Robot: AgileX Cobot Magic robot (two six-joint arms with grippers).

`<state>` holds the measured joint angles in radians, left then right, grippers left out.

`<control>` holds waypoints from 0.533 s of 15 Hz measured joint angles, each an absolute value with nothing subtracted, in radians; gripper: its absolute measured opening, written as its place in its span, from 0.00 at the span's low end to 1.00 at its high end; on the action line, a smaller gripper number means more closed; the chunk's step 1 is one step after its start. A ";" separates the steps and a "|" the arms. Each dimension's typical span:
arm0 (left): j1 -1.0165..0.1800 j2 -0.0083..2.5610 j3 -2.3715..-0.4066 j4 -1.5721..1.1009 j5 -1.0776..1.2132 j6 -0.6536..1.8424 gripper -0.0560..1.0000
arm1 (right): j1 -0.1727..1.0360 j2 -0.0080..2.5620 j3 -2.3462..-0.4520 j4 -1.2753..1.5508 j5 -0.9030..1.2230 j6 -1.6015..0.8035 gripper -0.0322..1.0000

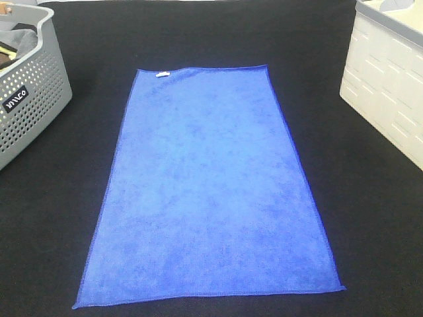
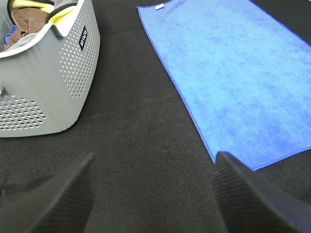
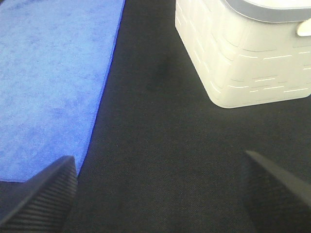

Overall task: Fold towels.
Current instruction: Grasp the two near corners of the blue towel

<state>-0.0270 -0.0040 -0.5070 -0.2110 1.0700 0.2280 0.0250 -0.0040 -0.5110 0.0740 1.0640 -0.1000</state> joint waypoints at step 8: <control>-0.027 -0.004 -0.507 -0.211 1.070 0.228 0.67 | 0.025 -0.004 -0.511 0.074 1.064 -0.100 0.85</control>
<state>-0.0270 -0.0040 -0.5070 -0.2110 1.0700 0.2280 0.0250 -0.0040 -0.5110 0.0740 1.0640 -0.1000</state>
